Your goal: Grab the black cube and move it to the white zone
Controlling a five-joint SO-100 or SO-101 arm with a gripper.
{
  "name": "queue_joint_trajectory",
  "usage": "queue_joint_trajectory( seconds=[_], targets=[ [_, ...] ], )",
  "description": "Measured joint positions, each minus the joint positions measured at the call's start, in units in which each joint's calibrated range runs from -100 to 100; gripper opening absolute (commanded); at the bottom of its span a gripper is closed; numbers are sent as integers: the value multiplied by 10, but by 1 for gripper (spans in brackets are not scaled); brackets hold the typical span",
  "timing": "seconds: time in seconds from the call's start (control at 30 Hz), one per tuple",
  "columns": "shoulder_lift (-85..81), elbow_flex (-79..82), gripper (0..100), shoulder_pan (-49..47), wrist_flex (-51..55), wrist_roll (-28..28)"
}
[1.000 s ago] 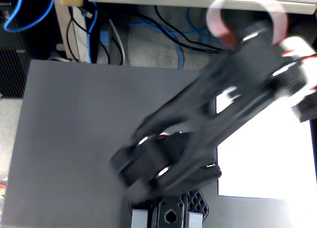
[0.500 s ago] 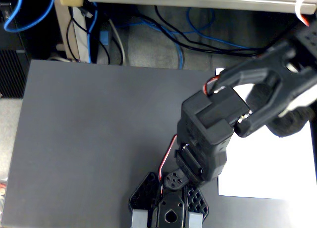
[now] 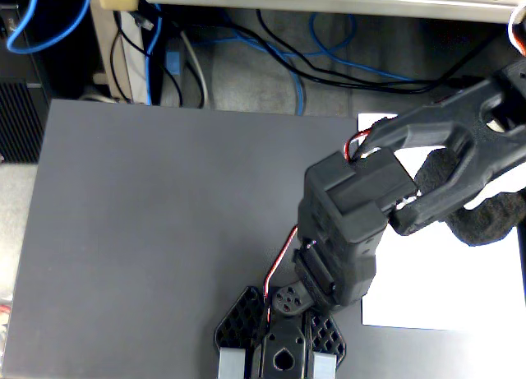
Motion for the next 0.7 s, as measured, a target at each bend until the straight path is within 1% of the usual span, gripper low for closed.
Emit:
queue_joint_trajectory(
  seconds=[0.03,0.1,0.13,0.17,0.2,0.27,0.37,0.5,0.57,0.63,0.7],
  targets=[
    [0,0,13,1,0,0],
    [0,0,31,1,2,0],
    [0,0,39,1,2,0],
    [0,0,44,1,2,0],
    [0,0,46,1,2,0],
    [0,0,47,1,7,0],
    [0,0,47,1,69,0],
    [0,-7,47,-13,87,0],
    [0,-72,47,-16,93,0],
    [0,-135,46,-56,94,0],
    [0,-150,46,-127,94,0]
  ],
)
